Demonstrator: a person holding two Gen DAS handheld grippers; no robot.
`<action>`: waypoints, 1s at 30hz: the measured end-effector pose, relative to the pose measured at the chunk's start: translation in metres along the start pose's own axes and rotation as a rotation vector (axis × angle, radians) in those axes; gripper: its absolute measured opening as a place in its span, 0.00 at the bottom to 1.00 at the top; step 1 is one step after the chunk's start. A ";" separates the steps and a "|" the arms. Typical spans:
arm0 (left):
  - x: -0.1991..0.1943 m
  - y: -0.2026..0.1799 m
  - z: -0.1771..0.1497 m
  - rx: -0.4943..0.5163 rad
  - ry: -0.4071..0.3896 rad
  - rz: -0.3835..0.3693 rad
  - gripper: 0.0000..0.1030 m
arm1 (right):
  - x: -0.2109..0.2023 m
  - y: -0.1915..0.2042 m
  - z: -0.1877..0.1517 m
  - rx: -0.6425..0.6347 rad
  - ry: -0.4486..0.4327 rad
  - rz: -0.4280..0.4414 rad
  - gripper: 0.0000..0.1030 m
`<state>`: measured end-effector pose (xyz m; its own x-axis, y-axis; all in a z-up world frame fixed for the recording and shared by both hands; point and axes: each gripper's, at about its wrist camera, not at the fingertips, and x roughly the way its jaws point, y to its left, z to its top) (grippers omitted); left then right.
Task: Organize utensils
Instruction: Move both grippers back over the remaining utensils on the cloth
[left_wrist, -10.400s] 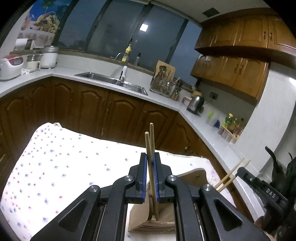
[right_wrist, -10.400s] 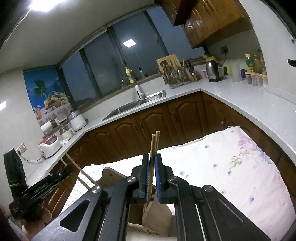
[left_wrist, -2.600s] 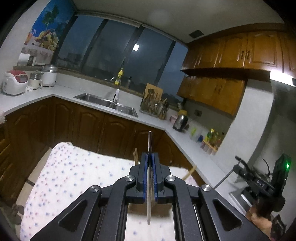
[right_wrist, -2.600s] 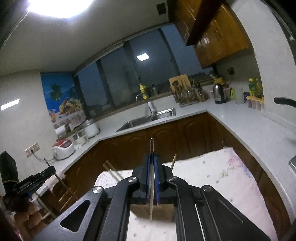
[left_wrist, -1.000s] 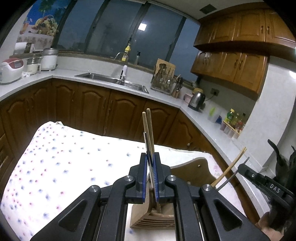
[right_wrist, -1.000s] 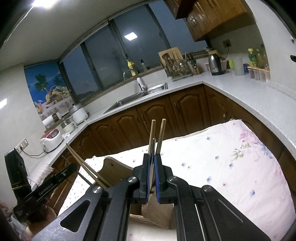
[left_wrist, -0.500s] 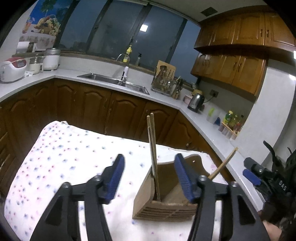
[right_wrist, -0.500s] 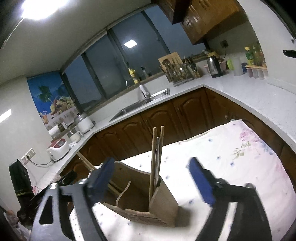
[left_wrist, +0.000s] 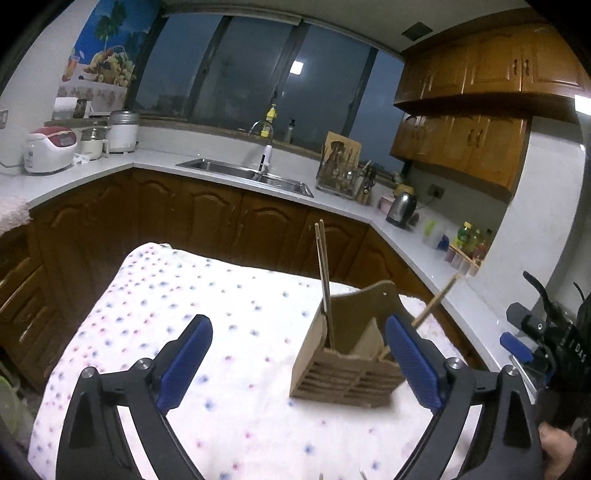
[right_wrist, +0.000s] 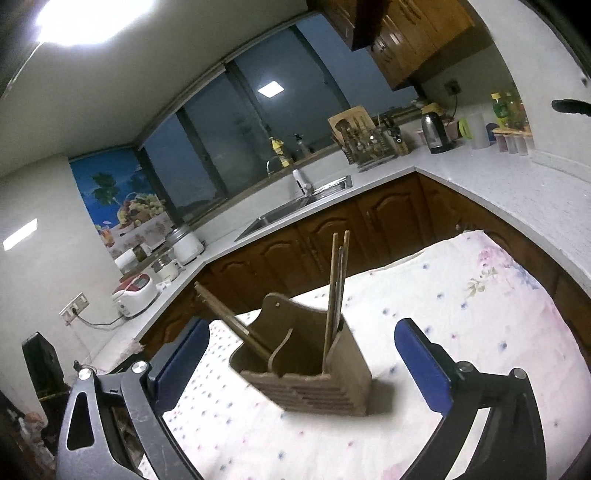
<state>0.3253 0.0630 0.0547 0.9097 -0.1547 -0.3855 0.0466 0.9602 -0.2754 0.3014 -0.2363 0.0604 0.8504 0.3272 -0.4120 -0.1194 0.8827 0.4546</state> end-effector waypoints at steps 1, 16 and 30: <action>-0.007 0.000 -0.002 0.000 -0.001 0.001 0.94 | -0.005 0.001 -0.003 -0.001 0.003 0.003 0.98; -0.111 0.024 -0.048 -0.047 0.076 -0.005 0.96 | -0.087 -0.002 -0.056 0.032 0.044 -0.017 0.98; -0.158 0.030 -0.074 -0.081 0.140 0.027 0.96 | -0.128 -0.006 -0.109 0.064 0.116 -0.035 0.98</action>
<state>0.1523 0.0996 0.0425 0.8437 -0.1649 -0.5109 -0.0158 0.9436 -0.3307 0.1374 -0.2468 0.0238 0.7879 0.3372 -0.5153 -0.0548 0.8718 0.4867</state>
